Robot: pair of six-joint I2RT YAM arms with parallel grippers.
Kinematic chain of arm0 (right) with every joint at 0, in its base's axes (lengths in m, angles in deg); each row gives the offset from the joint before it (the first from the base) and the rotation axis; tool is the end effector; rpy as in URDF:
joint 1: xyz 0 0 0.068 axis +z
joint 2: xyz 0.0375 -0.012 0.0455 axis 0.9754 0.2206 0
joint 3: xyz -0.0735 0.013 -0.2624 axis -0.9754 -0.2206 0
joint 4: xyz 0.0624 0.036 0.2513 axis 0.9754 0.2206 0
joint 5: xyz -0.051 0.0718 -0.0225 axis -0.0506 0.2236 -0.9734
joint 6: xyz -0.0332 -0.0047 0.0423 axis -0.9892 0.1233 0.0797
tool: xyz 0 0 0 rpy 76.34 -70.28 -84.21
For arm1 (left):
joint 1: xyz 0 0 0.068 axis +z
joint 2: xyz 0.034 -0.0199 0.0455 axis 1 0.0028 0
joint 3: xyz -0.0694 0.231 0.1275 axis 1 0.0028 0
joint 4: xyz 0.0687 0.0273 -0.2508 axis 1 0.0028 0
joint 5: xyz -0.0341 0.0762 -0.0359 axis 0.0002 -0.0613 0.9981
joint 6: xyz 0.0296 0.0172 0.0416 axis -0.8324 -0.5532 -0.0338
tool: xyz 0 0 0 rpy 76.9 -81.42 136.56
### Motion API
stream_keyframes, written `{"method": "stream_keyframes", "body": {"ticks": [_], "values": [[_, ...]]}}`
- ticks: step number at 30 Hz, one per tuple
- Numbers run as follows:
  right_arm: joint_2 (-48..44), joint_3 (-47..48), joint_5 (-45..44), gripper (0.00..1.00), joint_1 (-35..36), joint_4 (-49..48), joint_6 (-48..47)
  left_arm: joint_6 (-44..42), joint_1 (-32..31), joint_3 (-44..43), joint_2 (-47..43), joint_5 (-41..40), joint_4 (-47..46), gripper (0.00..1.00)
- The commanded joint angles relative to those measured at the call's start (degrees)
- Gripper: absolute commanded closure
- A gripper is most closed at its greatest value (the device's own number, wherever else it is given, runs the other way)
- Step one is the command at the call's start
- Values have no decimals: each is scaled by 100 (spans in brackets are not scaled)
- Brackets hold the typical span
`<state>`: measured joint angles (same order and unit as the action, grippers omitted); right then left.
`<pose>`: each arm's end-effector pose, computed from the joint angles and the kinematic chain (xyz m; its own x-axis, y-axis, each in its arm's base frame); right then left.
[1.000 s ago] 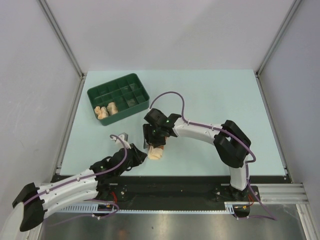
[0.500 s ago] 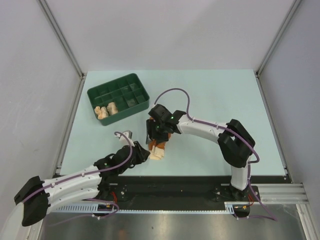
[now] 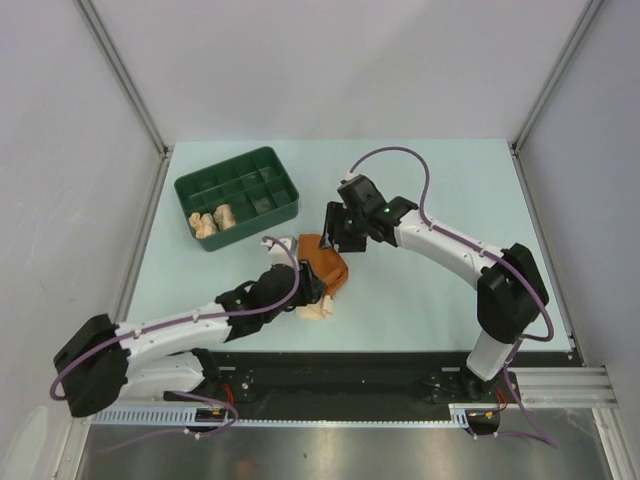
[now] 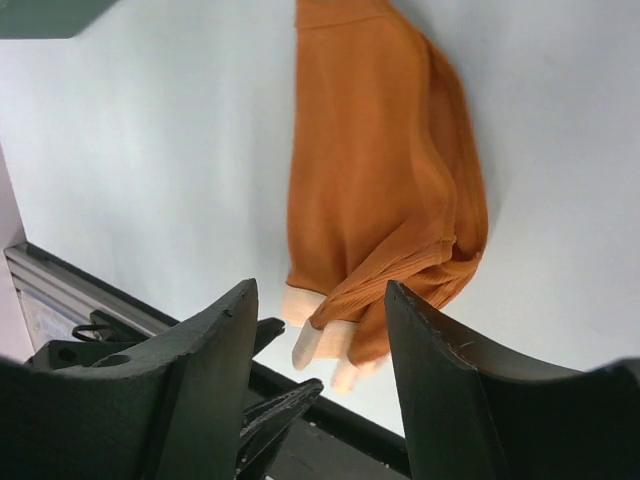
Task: Roll the underwear
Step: Fold the underwear at the center of the board.
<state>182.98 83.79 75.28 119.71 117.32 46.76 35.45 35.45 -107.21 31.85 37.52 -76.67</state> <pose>0.2814 0.2622 0.2714 -0.8933 0.0499 -0.4466 -0.1881 0.8610 0.4726 0.1367 -0.1708 0.1980 -0.6506 -0.2743 -0.7081 0.1946 0.8411 -0.5046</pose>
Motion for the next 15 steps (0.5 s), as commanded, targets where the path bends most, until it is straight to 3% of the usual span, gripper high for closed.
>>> {"method": "stream_keyframes", "body": {"ticks": [1,6,11,15], "values": [[-486,-285,-79,41,-228,104,-186,-455,-159,-724,781,-71,485,46],[-803,-557,-97,41,-457,104,-213,-403,-510,-1137,1336,-456,984,40],[-1048,-1215,261,41,-975,78,-353,-342,-678,-1068,1214,-316,643,40],[-1339,-1822,824,42,-1099,-1,-398,124,-582,-962,950,-782,1458,40]]}}
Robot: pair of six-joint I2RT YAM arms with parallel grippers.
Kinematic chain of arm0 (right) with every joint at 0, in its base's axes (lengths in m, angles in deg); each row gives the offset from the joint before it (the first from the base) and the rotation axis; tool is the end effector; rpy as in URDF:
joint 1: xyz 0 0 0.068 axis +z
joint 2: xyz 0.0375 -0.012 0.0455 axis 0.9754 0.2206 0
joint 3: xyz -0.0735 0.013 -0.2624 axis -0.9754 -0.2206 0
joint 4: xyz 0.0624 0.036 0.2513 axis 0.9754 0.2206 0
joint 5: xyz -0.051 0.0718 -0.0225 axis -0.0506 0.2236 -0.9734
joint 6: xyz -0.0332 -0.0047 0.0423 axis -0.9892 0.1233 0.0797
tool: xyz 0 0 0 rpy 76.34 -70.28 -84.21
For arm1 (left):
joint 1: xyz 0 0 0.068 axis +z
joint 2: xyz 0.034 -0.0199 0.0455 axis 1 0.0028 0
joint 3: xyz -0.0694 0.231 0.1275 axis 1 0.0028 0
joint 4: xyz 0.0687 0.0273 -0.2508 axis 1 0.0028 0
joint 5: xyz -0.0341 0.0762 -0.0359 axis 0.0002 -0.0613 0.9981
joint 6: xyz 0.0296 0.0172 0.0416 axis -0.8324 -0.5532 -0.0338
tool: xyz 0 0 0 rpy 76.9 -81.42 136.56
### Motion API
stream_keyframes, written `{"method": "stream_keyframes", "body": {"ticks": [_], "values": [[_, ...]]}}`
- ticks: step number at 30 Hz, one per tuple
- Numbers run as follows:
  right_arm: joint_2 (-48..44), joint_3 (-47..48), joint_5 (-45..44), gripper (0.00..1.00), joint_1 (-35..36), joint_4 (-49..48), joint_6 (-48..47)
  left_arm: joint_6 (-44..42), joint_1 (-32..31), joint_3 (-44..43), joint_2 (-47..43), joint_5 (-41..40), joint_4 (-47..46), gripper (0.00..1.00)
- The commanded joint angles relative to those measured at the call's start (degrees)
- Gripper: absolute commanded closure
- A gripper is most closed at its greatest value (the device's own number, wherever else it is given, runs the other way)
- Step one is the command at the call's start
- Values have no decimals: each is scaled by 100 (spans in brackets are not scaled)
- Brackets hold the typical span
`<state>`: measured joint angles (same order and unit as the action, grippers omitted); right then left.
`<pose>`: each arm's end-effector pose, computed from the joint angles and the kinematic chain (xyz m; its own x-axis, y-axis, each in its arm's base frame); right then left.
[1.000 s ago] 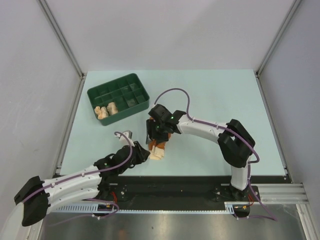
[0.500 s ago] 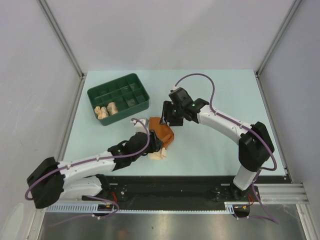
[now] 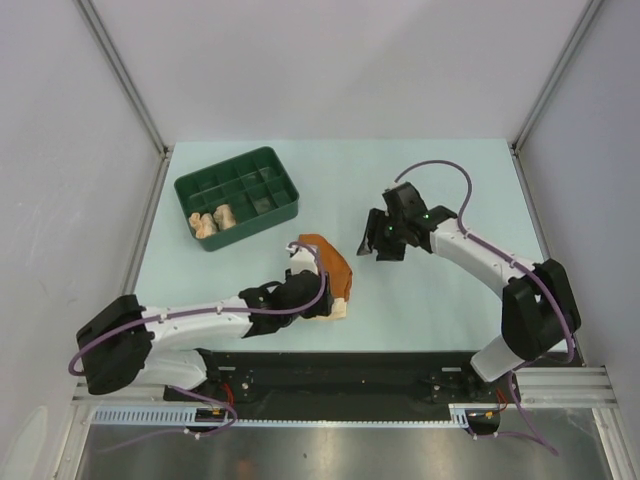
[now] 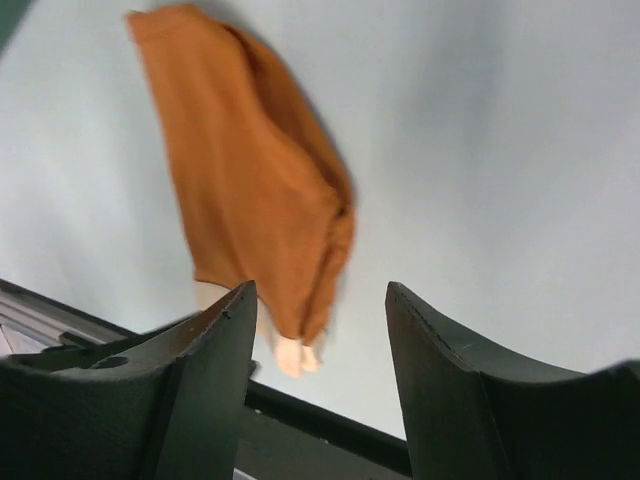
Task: Roll the underwear
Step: Fold the underwear at the center of the board.
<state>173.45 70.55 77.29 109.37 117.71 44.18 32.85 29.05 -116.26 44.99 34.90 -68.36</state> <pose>0.2795 0.1810 0.2539 -0.9038 0.1440 -0.4031 -0.0553 0.8945 0.4436 0.1348 -0.2141 0.1868 -0.7177 -0.0431 -0.6950 0.2538 0.9132 -0.3187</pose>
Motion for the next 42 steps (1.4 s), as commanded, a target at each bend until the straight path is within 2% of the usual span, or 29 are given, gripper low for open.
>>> {"method": "stream_keyframes", "body": {"ticks": [1,3,8,15,26,33,38,42], "values": [[-456,-647,790,42,-31,-128,-70,437,111,-14,-538,-564,743,40],[-666,-1068,1160,43,83,-453,211,657,374,223,-767,-477,876,38],[-686,-1439,1275,44,821,-1068,782,973,718,838,-1374,-64,753,31],[-316,-1606,1020,47,1095,-1263,1073,1132,1043,1384,-1331,517,33,31],[131,-1677,924,54,1156,-1518,1082,1246,1114,1727,-1261,517,-478,42],[360,-1686,853,58,1191,-1623,1109,1273,1122,1789,-1146,499,-660,55],[352,-1686,739,69,1218,-1597,1109,1229,1131,1797,-1033,482,-741,64],[326,-1686,704,86,1244,-1632,1117,1176,1122,1806,-936,491,-776,71]]}}
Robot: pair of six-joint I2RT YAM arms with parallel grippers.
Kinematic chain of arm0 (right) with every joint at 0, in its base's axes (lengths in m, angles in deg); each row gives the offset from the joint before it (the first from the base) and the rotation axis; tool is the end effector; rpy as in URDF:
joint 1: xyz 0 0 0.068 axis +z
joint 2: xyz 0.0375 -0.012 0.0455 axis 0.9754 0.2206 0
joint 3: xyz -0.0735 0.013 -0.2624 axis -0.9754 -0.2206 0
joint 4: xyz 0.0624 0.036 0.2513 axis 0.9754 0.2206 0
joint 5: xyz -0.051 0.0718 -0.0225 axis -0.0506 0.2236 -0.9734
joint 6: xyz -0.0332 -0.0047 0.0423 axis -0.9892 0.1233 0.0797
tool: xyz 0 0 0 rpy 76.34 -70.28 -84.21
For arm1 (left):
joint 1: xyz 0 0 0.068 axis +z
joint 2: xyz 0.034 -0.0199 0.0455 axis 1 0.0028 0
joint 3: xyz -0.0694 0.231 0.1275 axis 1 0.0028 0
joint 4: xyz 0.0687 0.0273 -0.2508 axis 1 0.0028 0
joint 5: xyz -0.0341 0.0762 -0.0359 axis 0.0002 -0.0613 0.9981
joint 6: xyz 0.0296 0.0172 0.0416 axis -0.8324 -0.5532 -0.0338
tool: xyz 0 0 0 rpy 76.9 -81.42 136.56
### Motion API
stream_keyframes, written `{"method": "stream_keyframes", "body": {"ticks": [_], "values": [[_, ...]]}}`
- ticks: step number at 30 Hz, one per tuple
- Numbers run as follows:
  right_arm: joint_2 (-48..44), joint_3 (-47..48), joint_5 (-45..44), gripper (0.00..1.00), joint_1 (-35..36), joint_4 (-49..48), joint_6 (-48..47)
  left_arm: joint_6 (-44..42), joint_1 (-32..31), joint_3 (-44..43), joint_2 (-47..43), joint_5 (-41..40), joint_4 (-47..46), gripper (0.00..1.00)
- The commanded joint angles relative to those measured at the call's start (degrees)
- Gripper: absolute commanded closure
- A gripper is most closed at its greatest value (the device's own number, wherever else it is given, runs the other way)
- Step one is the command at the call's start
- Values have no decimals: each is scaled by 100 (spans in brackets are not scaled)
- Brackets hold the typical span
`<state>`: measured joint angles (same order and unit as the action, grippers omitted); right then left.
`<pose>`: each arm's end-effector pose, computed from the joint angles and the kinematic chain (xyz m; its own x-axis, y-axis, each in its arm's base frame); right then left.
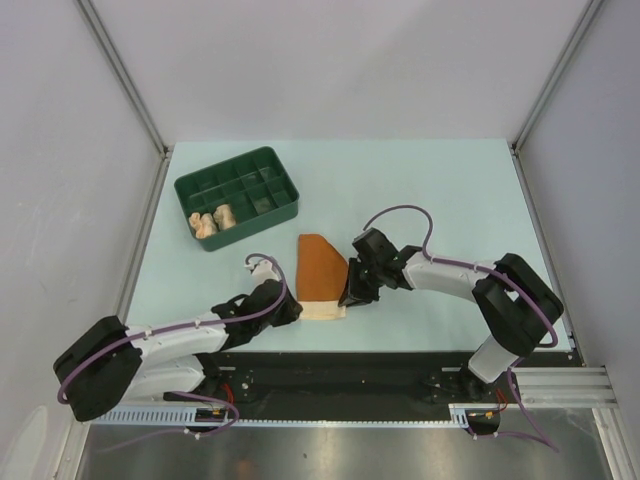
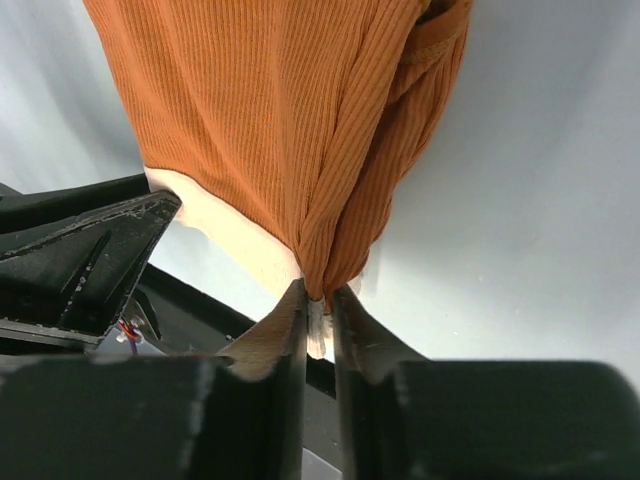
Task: Roll the underwear
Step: Fold the underwear at the center of the board.
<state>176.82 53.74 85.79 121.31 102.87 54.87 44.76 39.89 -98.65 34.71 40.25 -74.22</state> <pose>0.2173 0.2240 0.1649 -0.9856 0.0416 -0.1640 -0.0545 0.8396 0.5405 0.1312 -0.1405 0.1385 -0.7603 -0.3332 -0.5576 -0.0401 0.8809 -0.4717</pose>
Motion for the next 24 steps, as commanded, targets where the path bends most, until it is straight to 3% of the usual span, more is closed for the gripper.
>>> {"method": "stream_keyframes", "body": {"ticks": [1,7,24], "values": [[-11,-5,-181,90,77,-191,31,-24,38,45,101,-54,-190,71],[120,241,-383,100,279,1,-57,-68,38,18,127,-71,-129,73],[981,1656,-727,100,771,696,-391,-244,38,44,92,-54,-260,73]]}}
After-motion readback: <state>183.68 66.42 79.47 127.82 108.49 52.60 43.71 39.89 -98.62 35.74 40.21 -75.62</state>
